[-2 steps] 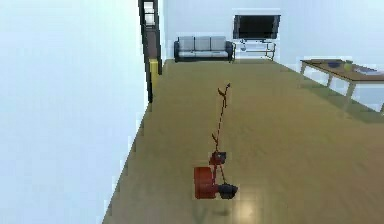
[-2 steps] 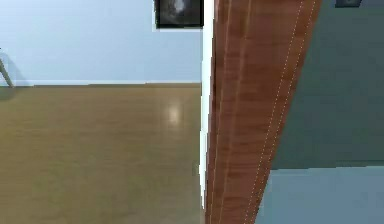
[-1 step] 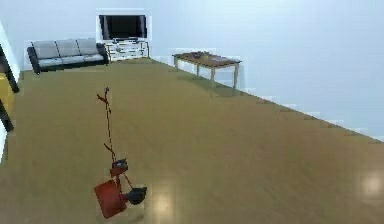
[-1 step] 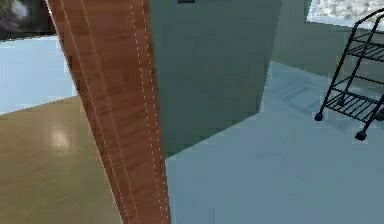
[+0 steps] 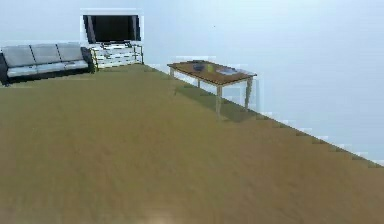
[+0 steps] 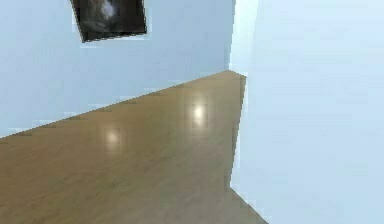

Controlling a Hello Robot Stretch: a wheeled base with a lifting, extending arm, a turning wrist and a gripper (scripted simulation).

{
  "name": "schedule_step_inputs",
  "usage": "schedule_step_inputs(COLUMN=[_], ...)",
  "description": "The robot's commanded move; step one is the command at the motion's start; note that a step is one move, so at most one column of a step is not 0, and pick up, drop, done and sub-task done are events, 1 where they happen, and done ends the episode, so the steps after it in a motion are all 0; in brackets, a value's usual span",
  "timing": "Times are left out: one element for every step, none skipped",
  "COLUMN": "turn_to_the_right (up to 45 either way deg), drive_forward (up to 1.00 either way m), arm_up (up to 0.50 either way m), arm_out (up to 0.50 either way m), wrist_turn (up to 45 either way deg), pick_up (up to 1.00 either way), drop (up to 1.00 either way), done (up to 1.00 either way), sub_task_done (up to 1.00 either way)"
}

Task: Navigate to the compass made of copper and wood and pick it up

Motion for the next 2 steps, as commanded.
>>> schedule_step_inputs(turn_to_the_right=[0.0,-6.0], drive_forward=[0.40,0.00], arm_up=[0.00,0.00], arm_out=[0.00,0.00], wrist_turn=[0.0,0.0], pick_up=[0.00,0.00], drop=[0.00,0.00], done=[0.00,0.00], sub_task_done=[0.00,0.00])
